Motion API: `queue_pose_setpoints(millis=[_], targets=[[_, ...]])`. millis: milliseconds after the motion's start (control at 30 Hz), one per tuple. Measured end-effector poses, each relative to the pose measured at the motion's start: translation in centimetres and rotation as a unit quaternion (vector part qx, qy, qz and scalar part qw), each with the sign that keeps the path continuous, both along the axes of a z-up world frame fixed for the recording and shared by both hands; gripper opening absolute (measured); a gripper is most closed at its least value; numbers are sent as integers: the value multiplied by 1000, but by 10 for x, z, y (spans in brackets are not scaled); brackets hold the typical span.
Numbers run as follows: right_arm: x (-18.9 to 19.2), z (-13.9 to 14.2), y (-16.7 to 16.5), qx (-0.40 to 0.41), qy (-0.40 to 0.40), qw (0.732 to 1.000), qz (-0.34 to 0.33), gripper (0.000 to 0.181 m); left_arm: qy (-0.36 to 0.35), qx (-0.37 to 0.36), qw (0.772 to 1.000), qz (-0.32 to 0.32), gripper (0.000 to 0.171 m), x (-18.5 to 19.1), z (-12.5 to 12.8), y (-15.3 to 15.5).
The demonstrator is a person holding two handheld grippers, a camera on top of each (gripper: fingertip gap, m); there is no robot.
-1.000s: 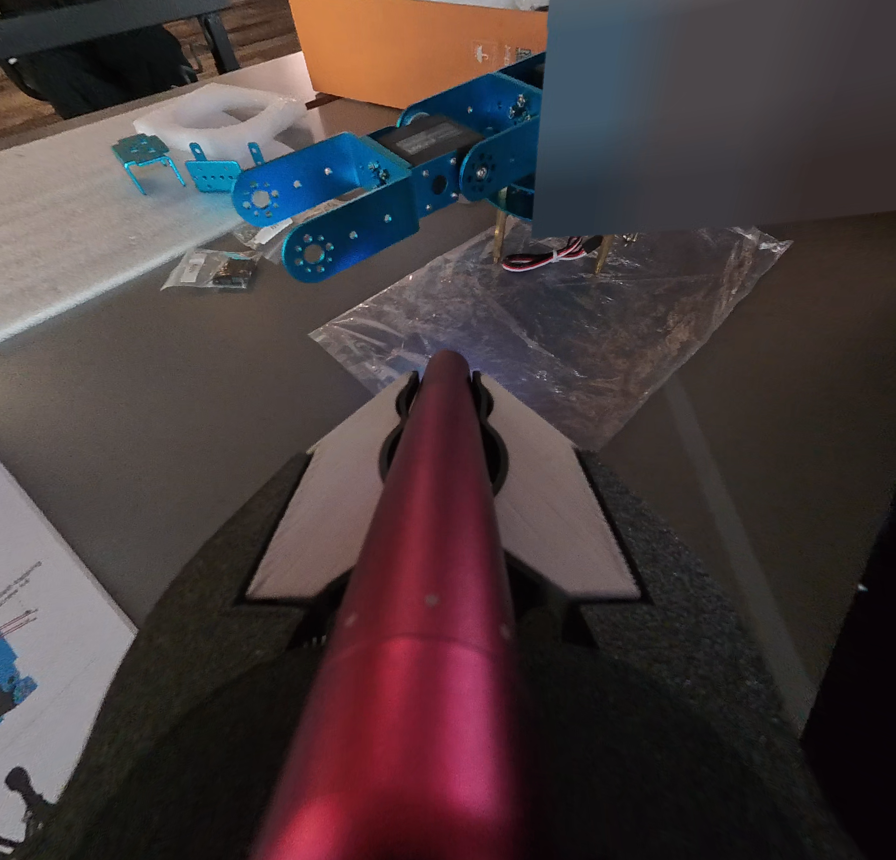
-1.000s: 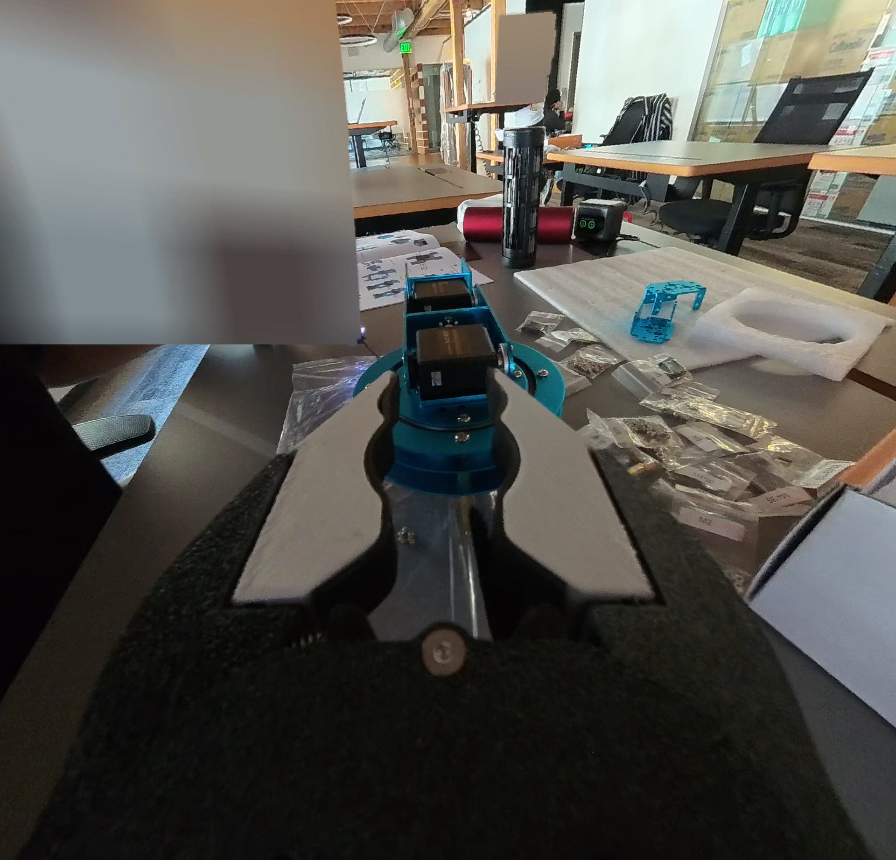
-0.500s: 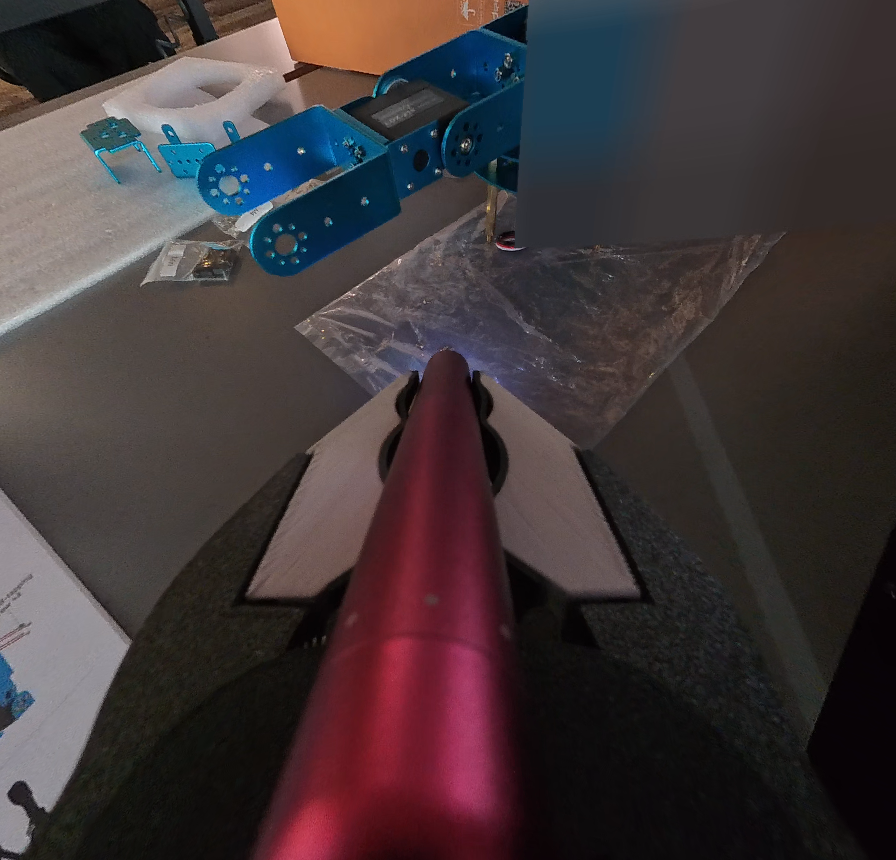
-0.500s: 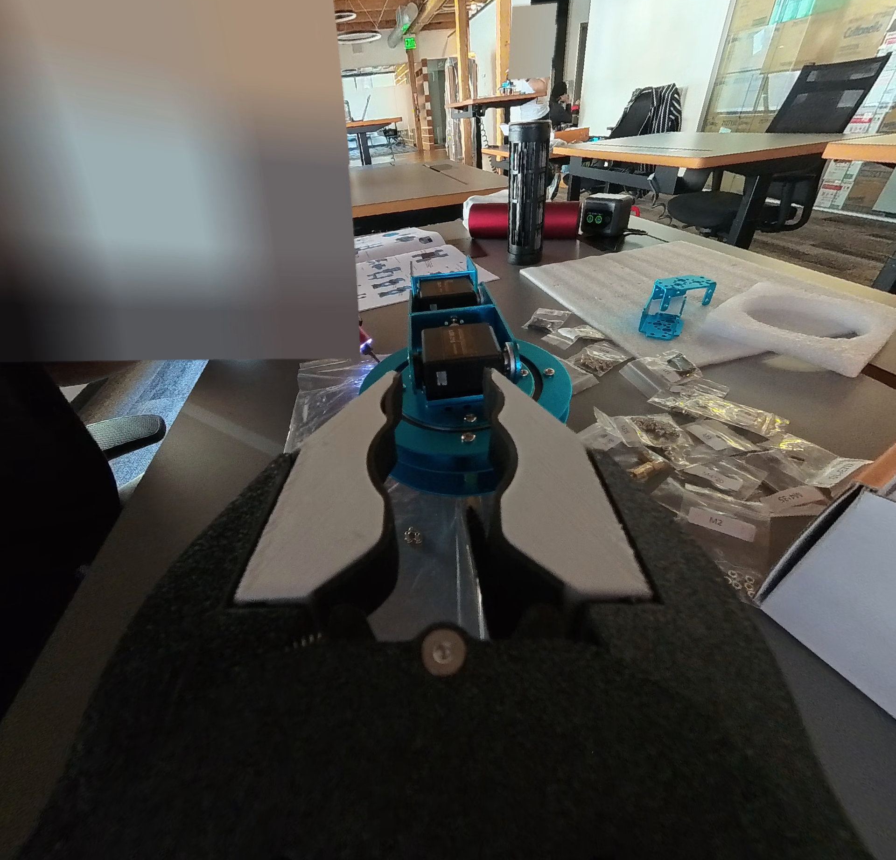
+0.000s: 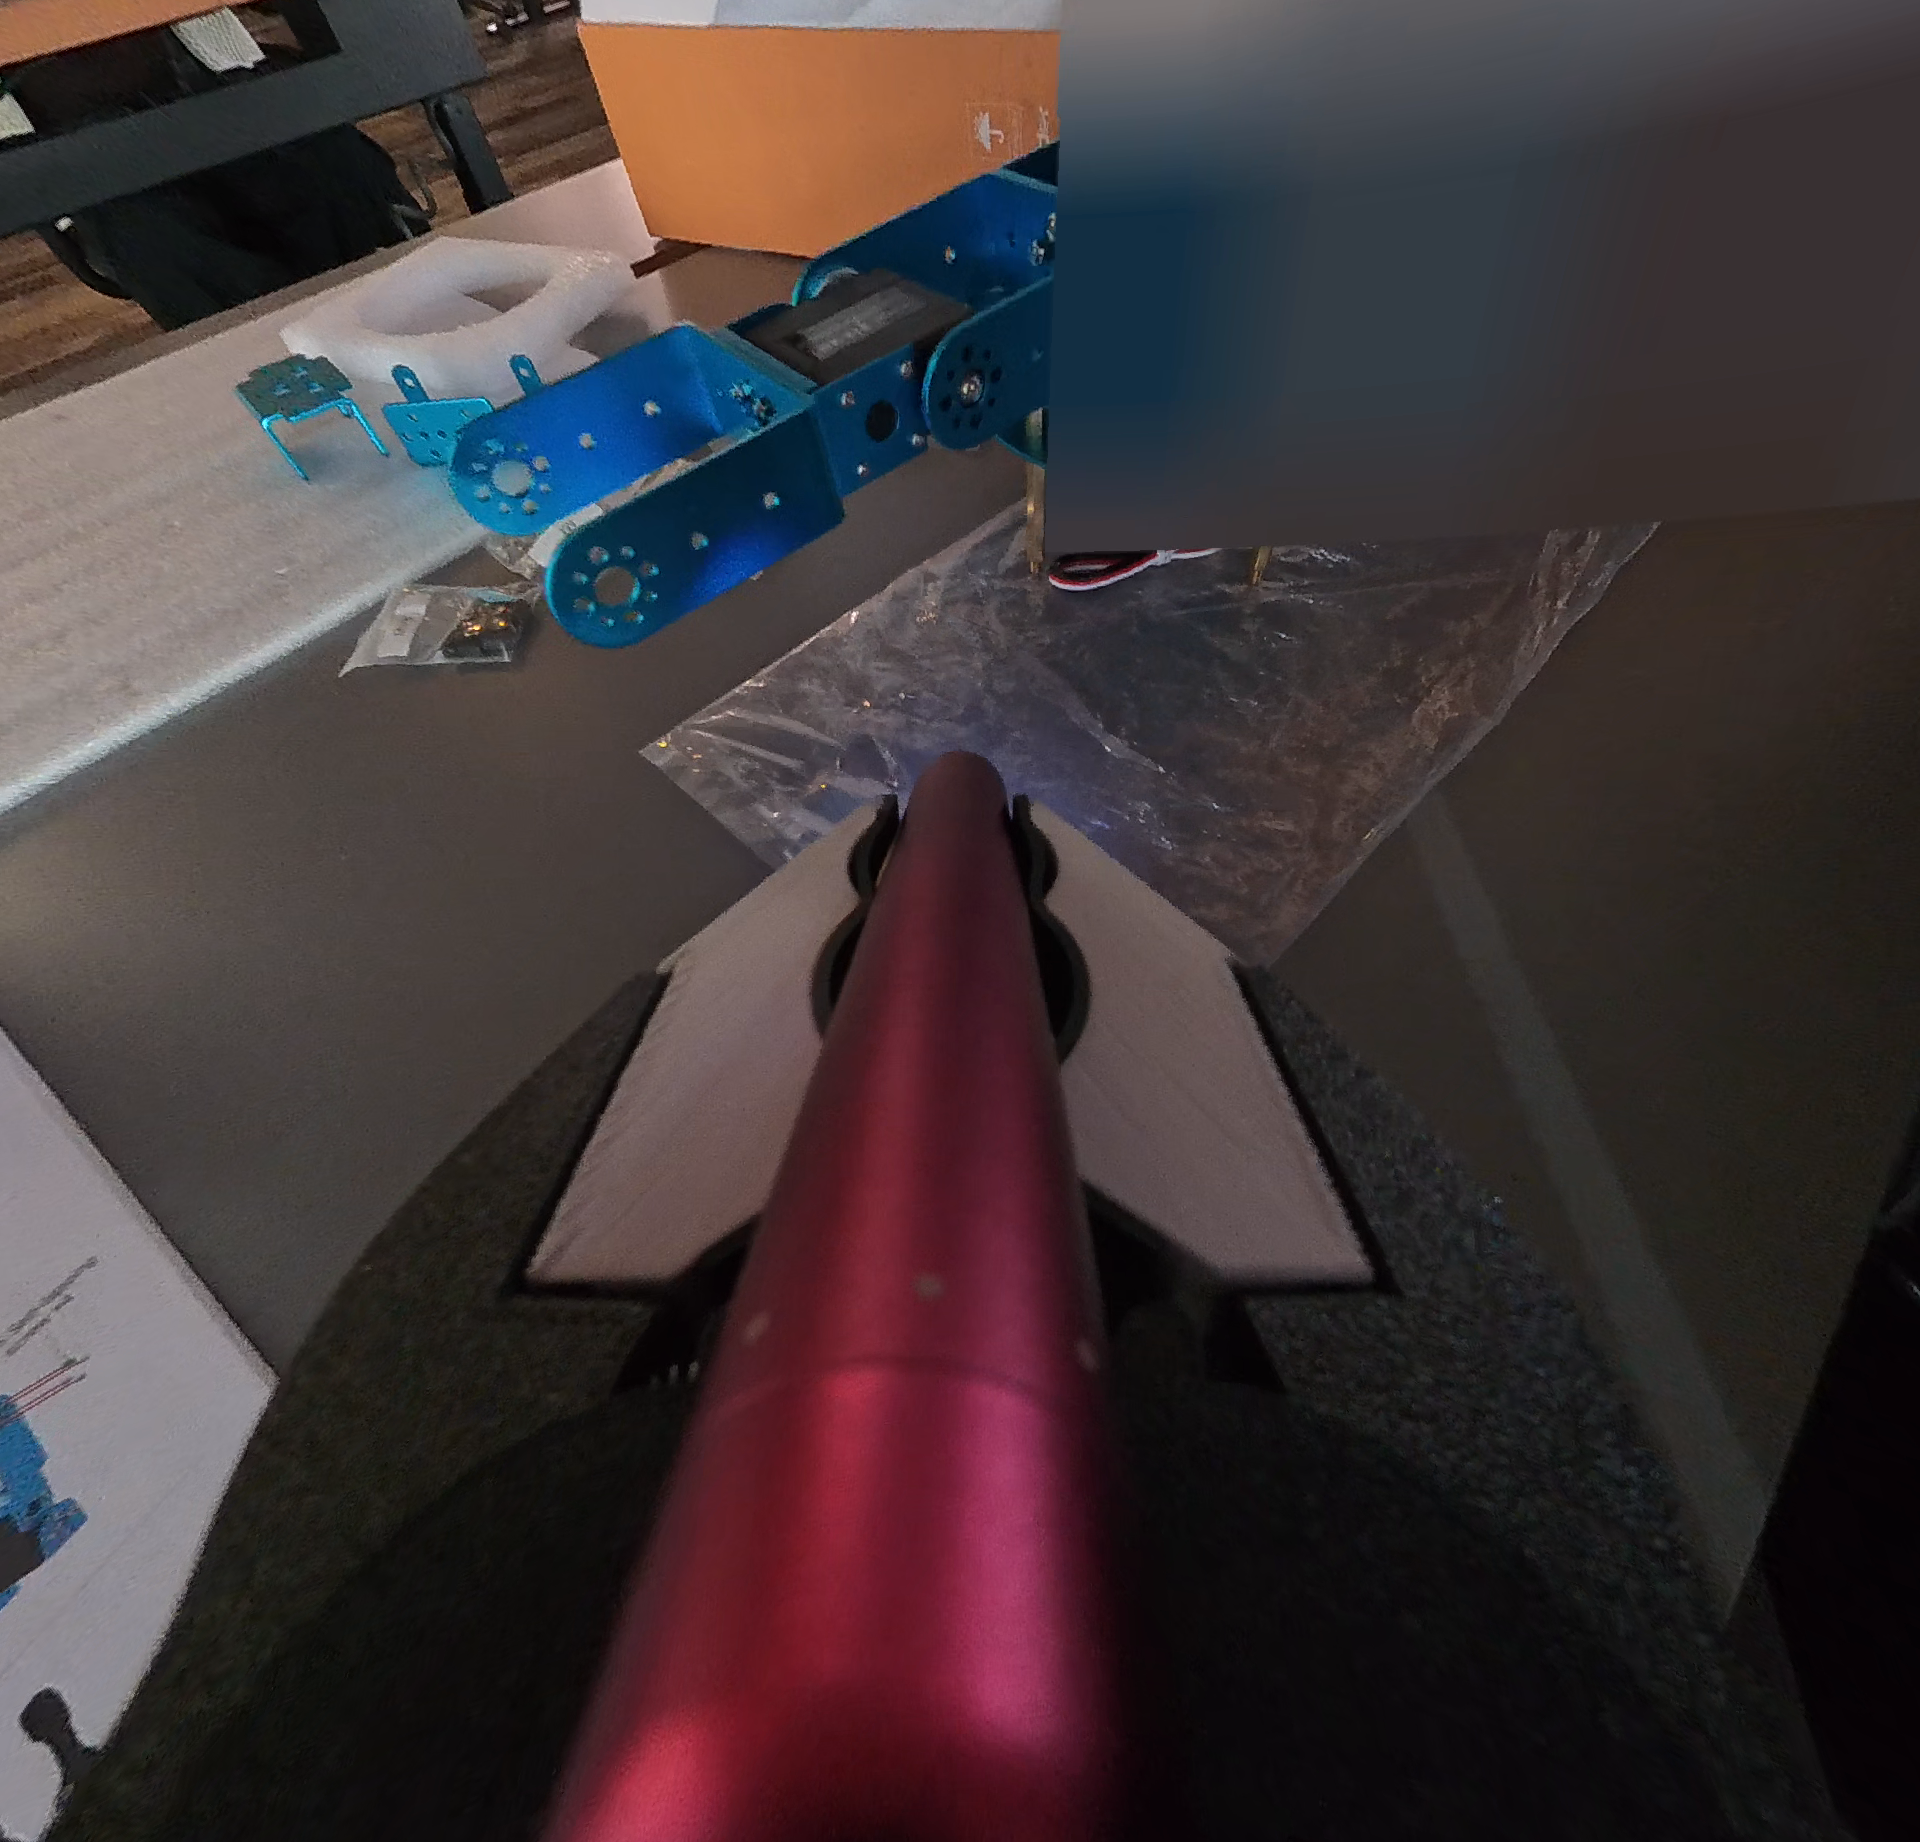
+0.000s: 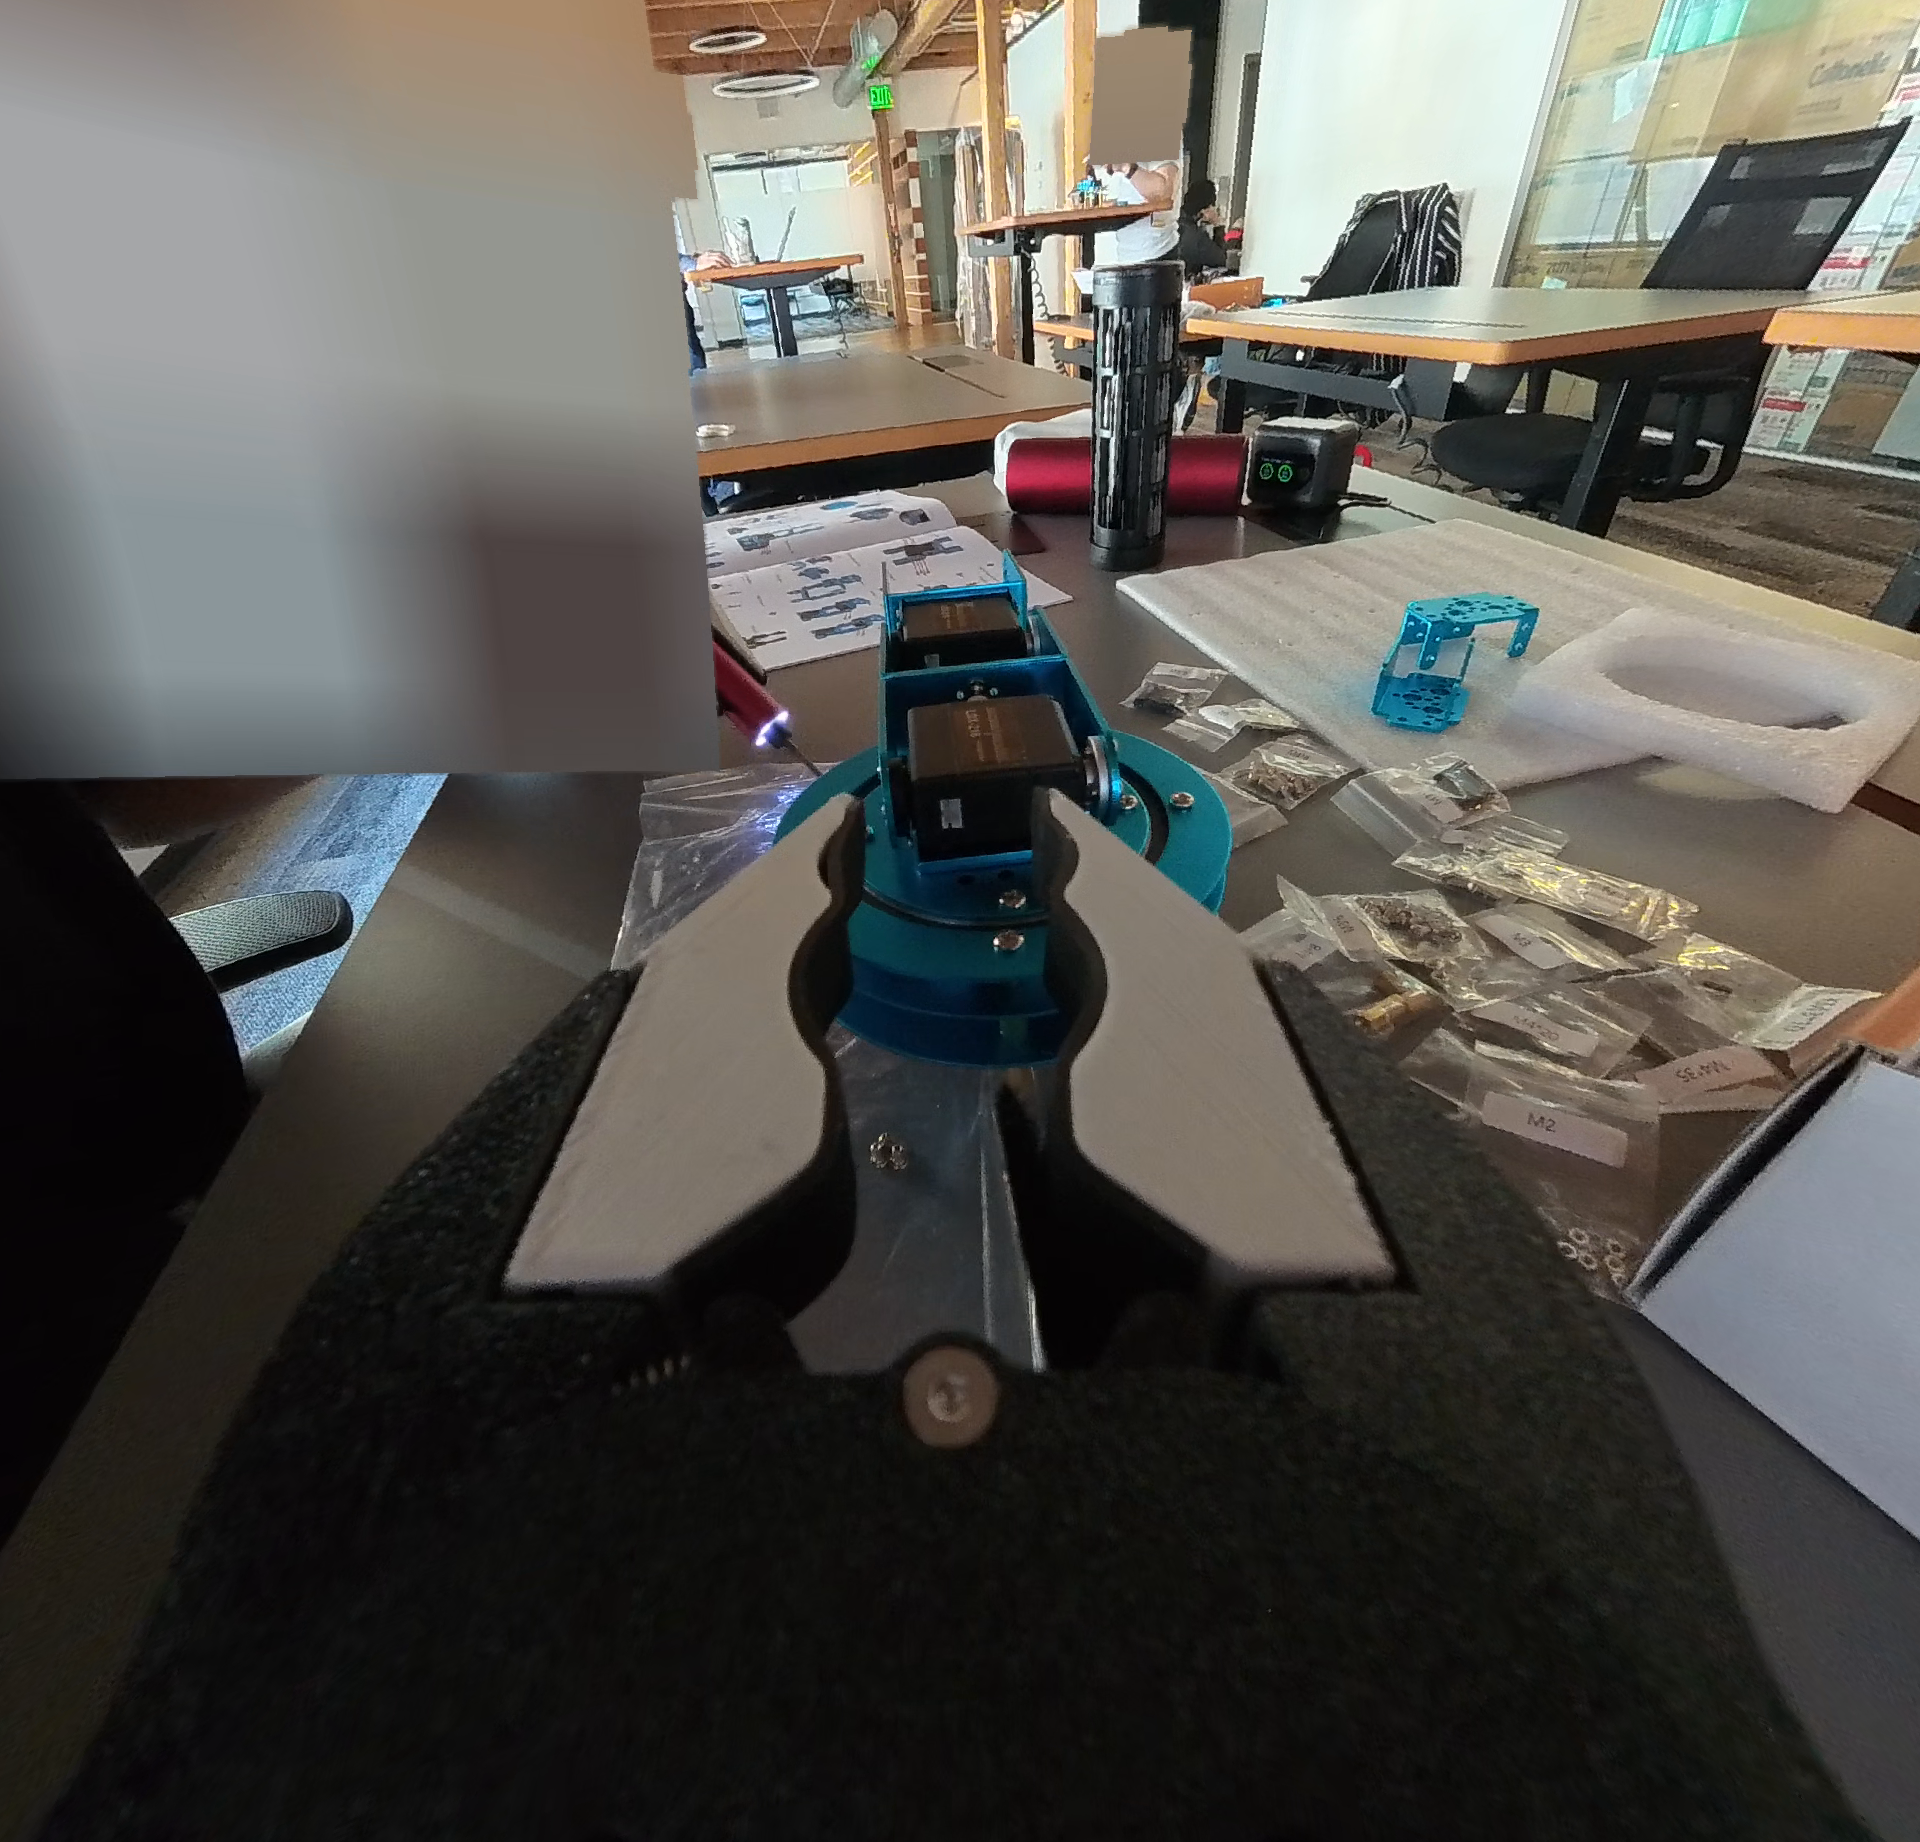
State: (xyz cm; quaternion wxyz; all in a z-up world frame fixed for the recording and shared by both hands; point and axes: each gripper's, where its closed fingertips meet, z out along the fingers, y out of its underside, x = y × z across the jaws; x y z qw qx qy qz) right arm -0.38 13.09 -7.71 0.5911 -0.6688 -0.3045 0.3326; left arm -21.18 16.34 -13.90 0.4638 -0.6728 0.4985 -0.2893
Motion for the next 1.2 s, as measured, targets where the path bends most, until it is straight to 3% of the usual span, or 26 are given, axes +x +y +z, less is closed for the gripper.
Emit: queue_pose_setpoints(millis=[167, 267, 433, 633, 733, 800, 900, 967, 1200], targets=[[-3, 15, -2, 12, -9, 1000, 3, 31, -49, 13, 999, -14, 22, -2, 18, -8], [-28, 33, -11, 20, -66, 997, 32, 30, -102, 14, 994, -29, 22, 0, 40, -21], [-106, 14, -16, -25, -186, 978, 91, 31, -164, 14, 985, -40, 22, 1, 71, -38], [-158, 0, -9, -73, -173, 977, 105, 32, -223, -5, 974, -49, 22, -1, 93, -53], [-163, -3, -7, -74, -170, 978, 91, 30, -231, -4, 971, -54, 22, 0, 96, -58], [-161, 9, -6, -60, -137, 985, 85, 18, -233, -4, 971, -53, 22, 1, 97, -59], [-163, 2, -10, -81, -138, 981, 105, 16, -237, -8, 970, -57, 22, 4, 97, -61], [-163, 0, -11, -81, -136, 981, 111, 6, -236, -5, 970, -56, 22, 5, 98, -60], [-156, -26, -9, -96, -212, 967, 100, 0, -236, -6, 970, -54, 22, 0, 97, -55]])
